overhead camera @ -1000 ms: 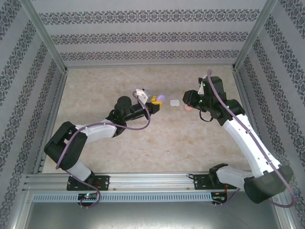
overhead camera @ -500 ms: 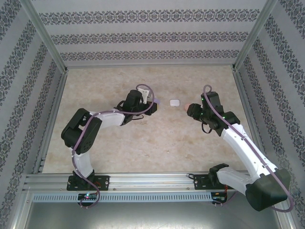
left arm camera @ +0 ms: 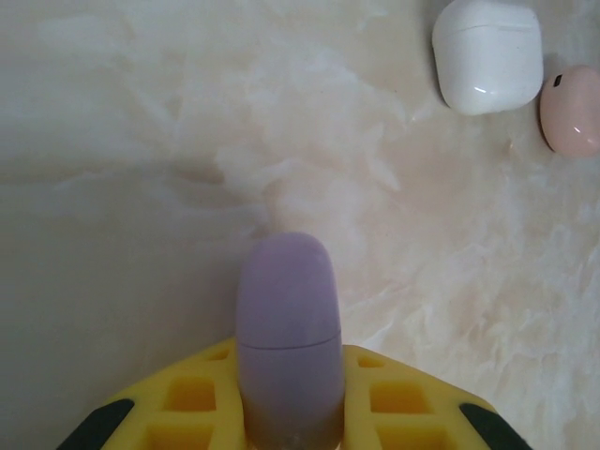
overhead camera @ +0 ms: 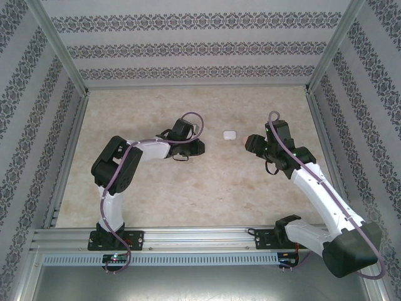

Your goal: Insert the wireless bluetooth earbuds into the charging case

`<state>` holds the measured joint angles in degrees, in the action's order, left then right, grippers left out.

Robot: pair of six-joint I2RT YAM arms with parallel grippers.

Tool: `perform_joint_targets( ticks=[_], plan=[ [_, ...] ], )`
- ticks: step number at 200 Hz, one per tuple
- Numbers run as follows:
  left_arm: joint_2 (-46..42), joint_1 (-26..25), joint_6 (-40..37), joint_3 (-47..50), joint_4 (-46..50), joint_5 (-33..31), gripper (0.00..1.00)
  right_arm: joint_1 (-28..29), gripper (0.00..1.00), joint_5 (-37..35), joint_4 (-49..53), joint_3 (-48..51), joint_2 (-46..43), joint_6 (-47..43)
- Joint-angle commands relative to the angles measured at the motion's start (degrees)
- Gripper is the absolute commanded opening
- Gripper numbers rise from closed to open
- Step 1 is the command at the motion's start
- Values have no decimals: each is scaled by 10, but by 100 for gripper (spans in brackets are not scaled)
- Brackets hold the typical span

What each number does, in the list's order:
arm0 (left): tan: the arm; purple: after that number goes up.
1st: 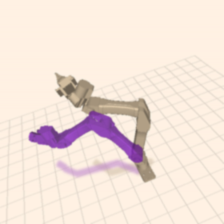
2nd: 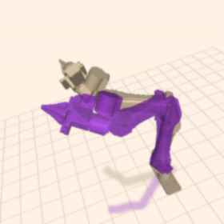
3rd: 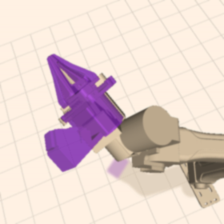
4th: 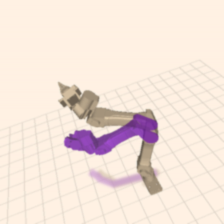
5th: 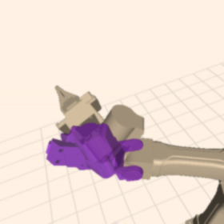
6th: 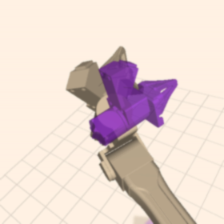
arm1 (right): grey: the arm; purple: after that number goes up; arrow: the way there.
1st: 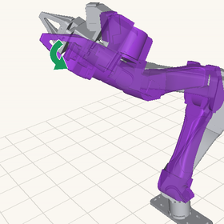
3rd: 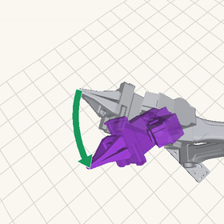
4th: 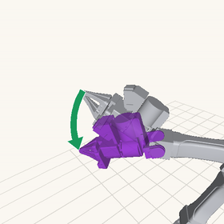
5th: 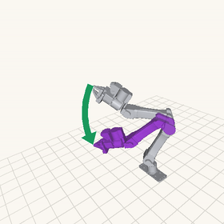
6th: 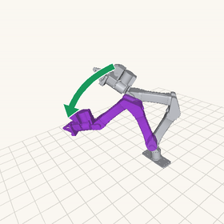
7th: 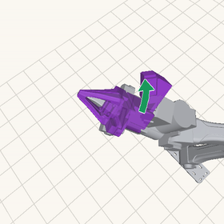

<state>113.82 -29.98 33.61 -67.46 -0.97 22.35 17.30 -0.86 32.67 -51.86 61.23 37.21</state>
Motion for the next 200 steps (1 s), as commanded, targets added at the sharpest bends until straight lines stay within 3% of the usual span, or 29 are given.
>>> perform_joint_targets(
  ticks=[1,59,78,84,90,112,124,150,156,176,200],
  plan=[
    [5,13,13,-16,67,-17,23,-9,61,-9,-9,-20,-7,1],
    [-24,37,2,-21,149,-70,56,-15,73,-10,0,-38,-9,-1],
    [-43,53,-3,-11,163,-79,60,-20,78,-9,6,-46,-12,-5],
    [-53,59,-6,-7,166,-81,61,-23,81,-10,9,-49,-15,-5],
    [-61,67,-8,-2,169,-83,69,-25,84,-10,10,-51,-17,-7],
    [-106,99,-26,17,181,-89,73,-37,98,-13,18,-55,-26,-17],
    [-141,114,-43,26,190,-96,77,-47,98,-21,22,-58,-29,-27],
    [-227,134,-96,28,221,-141,88,-55,98,-80,28,-68,-23,-58],
    [-248,137,-109,27,228,-154,100,-56,98,-101,25,-67,-20,-65],
    [-317,138,-157,41,218,-202,100,-55,98,-177,-1,-56,-8,-101],
    [-413,139,-225,116,124,-257,100,-58,98,-254,-140,34,-17,-142]
  ],
)
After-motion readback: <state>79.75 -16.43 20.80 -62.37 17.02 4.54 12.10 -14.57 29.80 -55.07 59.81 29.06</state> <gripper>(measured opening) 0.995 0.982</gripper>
